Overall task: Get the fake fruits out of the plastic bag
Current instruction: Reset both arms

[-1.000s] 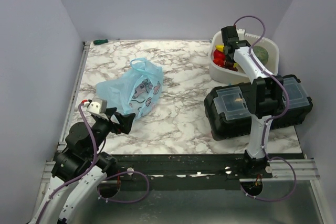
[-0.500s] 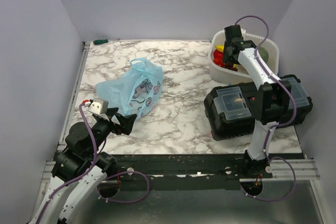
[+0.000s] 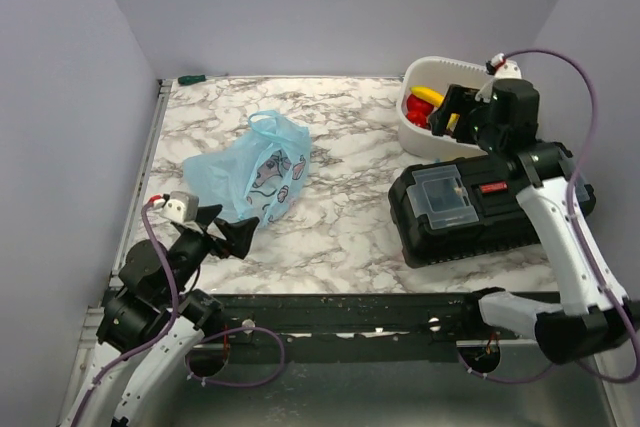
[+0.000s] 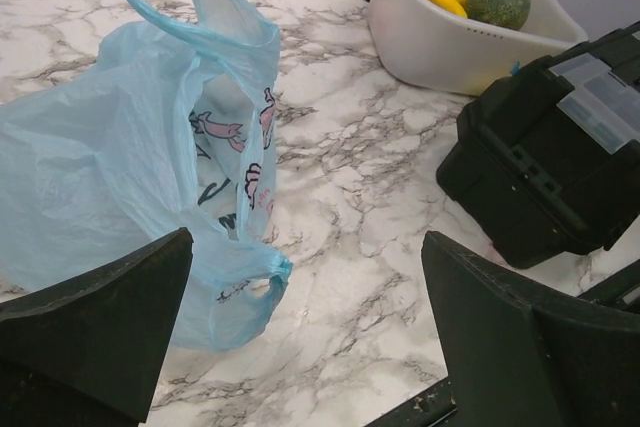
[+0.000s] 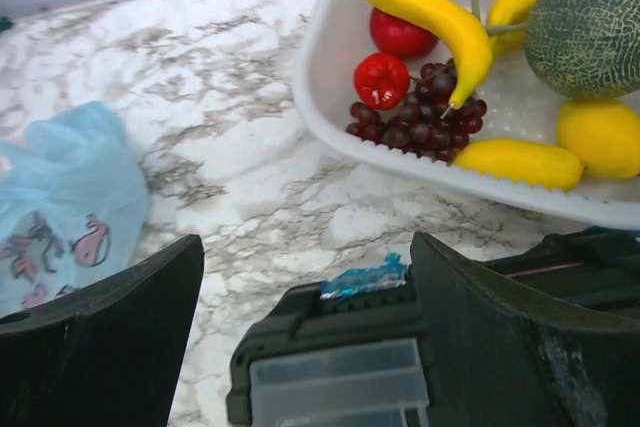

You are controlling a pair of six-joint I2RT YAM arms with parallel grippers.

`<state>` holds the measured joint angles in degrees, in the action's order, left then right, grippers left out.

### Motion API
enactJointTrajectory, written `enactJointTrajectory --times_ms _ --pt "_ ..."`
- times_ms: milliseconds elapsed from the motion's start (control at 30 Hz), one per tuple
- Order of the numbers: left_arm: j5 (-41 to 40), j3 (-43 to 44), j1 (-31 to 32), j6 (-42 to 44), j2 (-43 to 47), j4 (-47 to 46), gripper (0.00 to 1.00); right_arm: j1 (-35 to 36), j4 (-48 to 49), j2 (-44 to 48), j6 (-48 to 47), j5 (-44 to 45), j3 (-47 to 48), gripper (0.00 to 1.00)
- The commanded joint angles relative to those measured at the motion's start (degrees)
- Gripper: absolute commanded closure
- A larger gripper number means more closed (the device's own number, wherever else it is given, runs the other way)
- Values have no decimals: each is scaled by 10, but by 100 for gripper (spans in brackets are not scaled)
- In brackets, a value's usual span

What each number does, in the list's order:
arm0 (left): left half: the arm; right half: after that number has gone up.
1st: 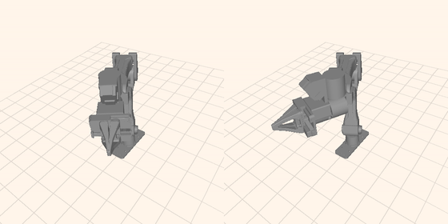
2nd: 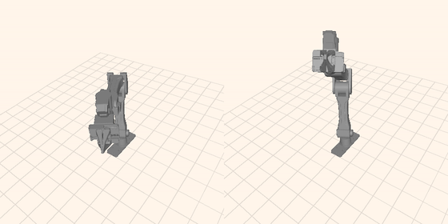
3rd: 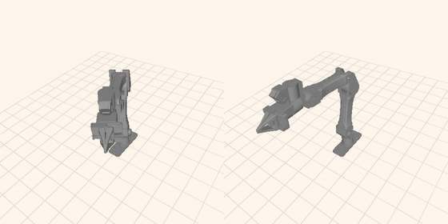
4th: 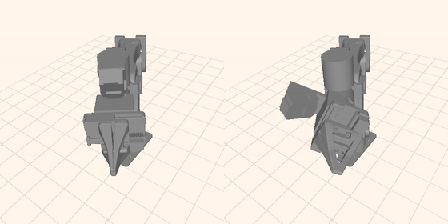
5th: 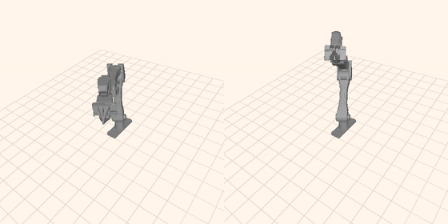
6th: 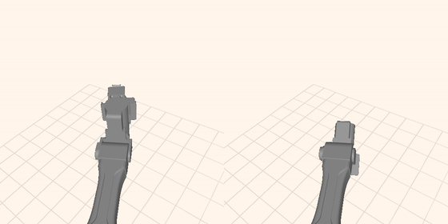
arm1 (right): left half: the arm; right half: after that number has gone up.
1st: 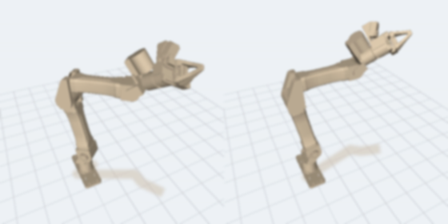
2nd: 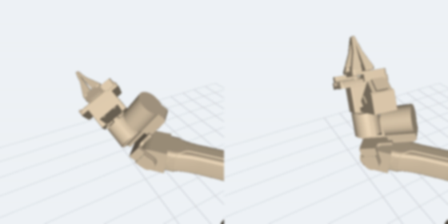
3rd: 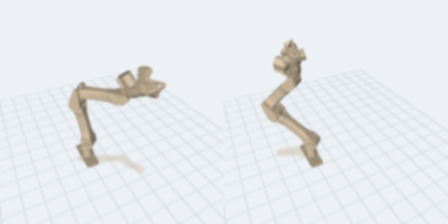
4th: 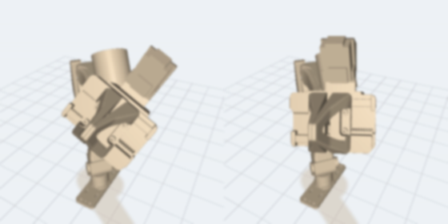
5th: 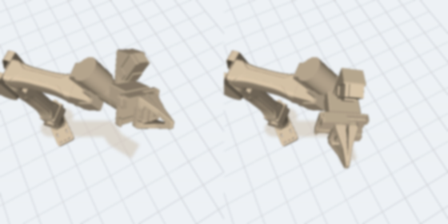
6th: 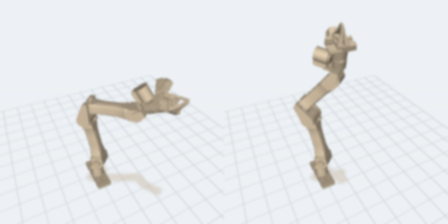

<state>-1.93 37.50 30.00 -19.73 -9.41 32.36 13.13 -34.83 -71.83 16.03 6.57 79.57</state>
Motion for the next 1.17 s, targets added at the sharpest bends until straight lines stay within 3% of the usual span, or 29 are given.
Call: enactJointTrajectory --times_ms 0,67,233,500,767,1133 --pt "-3 30 -3 -40 18 -2 3 -1 17 104 28 -99 -50 12" --pt "2 53 -3 -52 24 6 3 -1 12 159 31 -109 -59 0" --pt "-6 124 -3 -55 34 23 2 -1 -5 276 40 -105 -62 0" --pt "-51 234 -3 -32 48 45 1 -2 -52 409 47 -8 -45 0" --pt "-60 270 -3 -15 66 27 1 -1 -96 443 47 87 -21 0" --pt "-64 257 -3 -34 60 30 1 -1 -92 443 32 71 -33 0"
